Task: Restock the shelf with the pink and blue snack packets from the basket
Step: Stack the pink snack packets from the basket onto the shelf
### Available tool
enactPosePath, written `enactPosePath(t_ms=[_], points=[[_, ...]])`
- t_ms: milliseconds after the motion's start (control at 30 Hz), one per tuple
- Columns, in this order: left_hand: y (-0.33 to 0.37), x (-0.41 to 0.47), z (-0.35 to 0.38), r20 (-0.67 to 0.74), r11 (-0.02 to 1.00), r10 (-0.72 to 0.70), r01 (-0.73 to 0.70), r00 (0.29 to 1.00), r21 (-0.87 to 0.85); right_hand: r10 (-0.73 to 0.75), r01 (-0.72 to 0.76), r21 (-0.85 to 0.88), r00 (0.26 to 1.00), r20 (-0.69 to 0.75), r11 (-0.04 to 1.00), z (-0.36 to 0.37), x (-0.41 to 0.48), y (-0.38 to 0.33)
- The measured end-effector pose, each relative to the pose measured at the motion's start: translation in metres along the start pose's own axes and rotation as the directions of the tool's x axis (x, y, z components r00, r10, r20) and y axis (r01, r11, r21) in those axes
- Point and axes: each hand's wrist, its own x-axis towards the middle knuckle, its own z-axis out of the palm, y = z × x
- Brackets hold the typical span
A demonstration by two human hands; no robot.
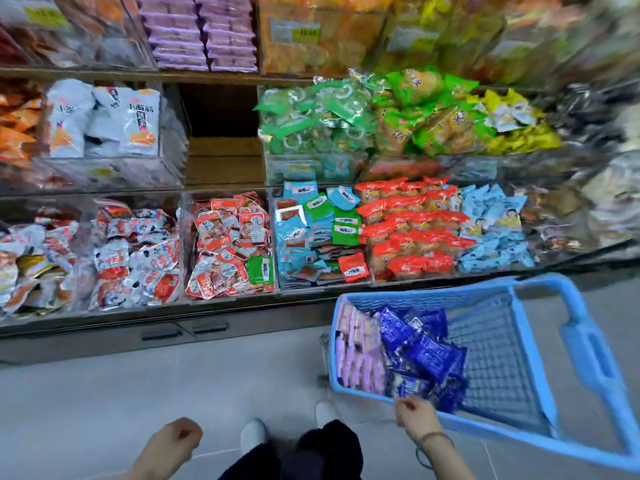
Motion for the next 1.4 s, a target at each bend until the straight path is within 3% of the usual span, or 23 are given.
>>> enactPosePath(t_ms=[100,267,467,567,867,1133,1233,1333,1400], points=[[0.023,-0.001,0.025,0.003,0.999,-0.01,0.011,1.0,-0.052,-0.035,0.037,-0.094,0.999,0.024,0.995,-0.024,0.012,0.0],[0.064,0.014,0.092,-0.014,0.996,0.015,-0.016,1.0,-0.085,-0.031,0.038,-0.076,0.995,0.09,0.996,-0.037,0.048,-0.001],[0.105,0.05,0.174,0.116,0.998,0.064,-0.062,0.991,-0.02,-0.07,0.093,-0.091,0.969,0.235,0.991,-0.008,0.099,-0.012],[0.12,0.067,0.196,0.159,0.999,0.054,-0.054,0.986,-0.007,-0.087,0.101,-0.039,0.962,0.257,0.994,0.014,0.118,-0.023],[0.14,0.084,0.22,0.244,0.994,0.069,-0.047,0.967,-0.098,-0.067,0.115,-0.197,0.969,0.237,0.974,0.042,0.153,-0.024],[0.159,0.062,0.21,0.164,0.977,0.034,0.002,0.986,-0.215,-0.125,0.115,0.058,0.971,0.204,0.992,-0.012,0.139,0.009],[0.175,0.051,0.207,0.109,0.968,0.092,-0.064,0.99,-0.242,-0.126,0.08,0.216,0.97,0.208,0.973,-0.046,0.119,0.008],[0.201,0.037,0.206,0.116,0.949,0.11,-0.07,0.987,-0.309,-0.234,0.182,0.207,0.935,0.267,0.961,-0.081,0.094,0.0],[0.223,0.026,0.207,0.222,0.903,0.091,0.013,0.971,-0.429,-0.351,0.309,0.183,0.894,0.28,0.933,-0.096,0.071,-0.009]])
